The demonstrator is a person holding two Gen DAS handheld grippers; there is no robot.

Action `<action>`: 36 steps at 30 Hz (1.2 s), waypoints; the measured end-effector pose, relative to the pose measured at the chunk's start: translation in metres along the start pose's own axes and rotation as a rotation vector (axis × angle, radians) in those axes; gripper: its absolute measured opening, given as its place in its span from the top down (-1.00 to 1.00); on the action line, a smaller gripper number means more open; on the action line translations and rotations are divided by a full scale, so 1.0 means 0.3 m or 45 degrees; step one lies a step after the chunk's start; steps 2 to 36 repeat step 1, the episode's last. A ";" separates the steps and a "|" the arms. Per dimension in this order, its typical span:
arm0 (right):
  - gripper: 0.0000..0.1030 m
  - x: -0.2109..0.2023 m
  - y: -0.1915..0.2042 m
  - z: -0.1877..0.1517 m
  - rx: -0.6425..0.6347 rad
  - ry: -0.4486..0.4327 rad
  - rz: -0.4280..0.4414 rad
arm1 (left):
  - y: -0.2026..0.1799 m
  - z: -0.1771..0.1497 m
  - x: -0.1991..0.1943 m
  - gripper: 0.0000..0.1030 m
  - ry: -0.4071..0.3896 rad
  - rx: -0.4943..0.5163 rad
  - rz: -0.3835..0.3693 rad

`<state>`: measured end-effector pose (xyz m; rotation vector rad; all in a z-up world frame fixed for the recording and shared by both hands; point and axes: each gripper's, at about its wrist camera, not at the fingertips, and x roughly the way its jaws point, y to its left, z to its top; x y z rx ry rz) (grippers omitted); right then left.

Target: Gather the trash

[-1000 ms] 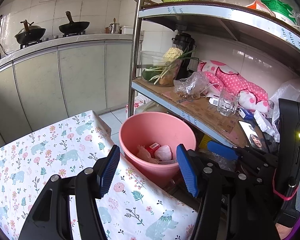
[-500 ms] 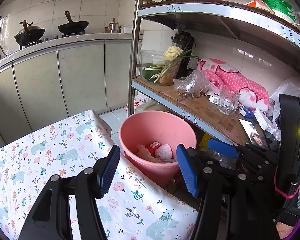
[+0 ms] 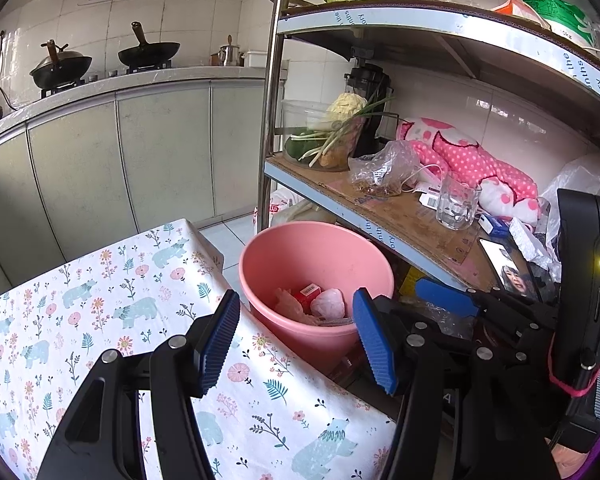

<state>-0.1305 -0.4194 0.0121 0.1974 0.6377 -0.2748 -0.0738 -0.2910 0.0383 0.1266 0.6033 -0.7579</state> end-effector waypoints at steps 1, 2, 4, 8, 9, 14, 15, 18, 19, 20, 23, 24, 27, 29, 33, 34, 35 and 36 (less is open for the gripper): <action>0.09 0.001 0.000 0.001 0.000 0.000 -0.001 | -0.002 0.001 0.000 -0.13 -0.001 0.001 0.001; 0.09 0.001 0.000 0.001 0.000 0.000 -0.001 | -0.002 0.001 0.000 -0.13 -0.001 0.001 0.001; 0.09 0.001 0.000 0.001 0.000 0.000 -0.001 | -0.002 0.001 0.000 -0.13 -0.001 0.001 0.001; 0.09 0.001 0.000 0.001 0.000 0.000 -0.001 | -0.002 0.001 0.000 -0.13 -0.001 0.001 0.001; 0.09 0.001 0.000 0.001 0.000 0.000 -0.001 | -0.002 0.001 0.000 -0.13 -0.001 0.001 0.001; 0.09 0.001 0.000 0.001 0.000 0.000 -0.001 | -0.002 0.001 0.000 -0.13 -0.001 0.001 0.001; 0.09 0.001 0.000 0.001 0.000 0.000 -0.001 | -0.002 0.001 0.000 -0.13 -0.001 0.001 0.001; 0.09 0.001 0.000 0.001 0.000 0.000 -0.001 | -0.002 0.001 0.000 -0.13 -0.001 0.001 0.001; 0.09 0.001 0.000 0.001 0.000 0.000 -0.001 | -0.002 0.001 0.000 -0.13 -0.001 0.001 0.001; 0.09 0.001 0.000 0.001 0.000 0.000 -0.001 | -0.002 0.001 0.000 -0.13 -0.001 0.001 0.001; 0.09 0.001 0.000 0.001 0.000 0.000 -0.001 | -0.002 0.001 0.000 -0.13 -0.001 0.001 0.001; 0.09 0.001 0.000 0.001 0.000 0.000 -0.001 | -0.002 0.001 0.000 -0.13 -0.001 0.001 0.001; 0.09 0.001 0.000 0.001 0.000 0.000 -0.001 | -0.002 0.001 0.000 -0.13 -0.001 0.001 0.001; 0.09 0.001 0.000 0.001 0.000 0.000 -0.001 | -0.002 0.001 0.000 -0.13 -0.001 0.001 0.001; 0.09 0.001 0.000 0.001 0.000 0.000 -0.001 | -0.002 0.001 0.000 -0.13 -0.001 0.001 0.001; 0.09 0.001 0.000 0.001 0.000 0.000 -0.001 | -0.002 0.001 0.000 -0.13 -0.001 0.001 0.001; 0.09 0.001 0.000 0.001 0.000 0.000 -0.001 | -0.002 0.001 0.000 -0.13 -0.001 0.001 0.001; 0.09 0.001 0.000 0.001 0.000 0.000 -0.001 | -0.002 0.001 0.000 -0.13 -0.001 0.001 0.001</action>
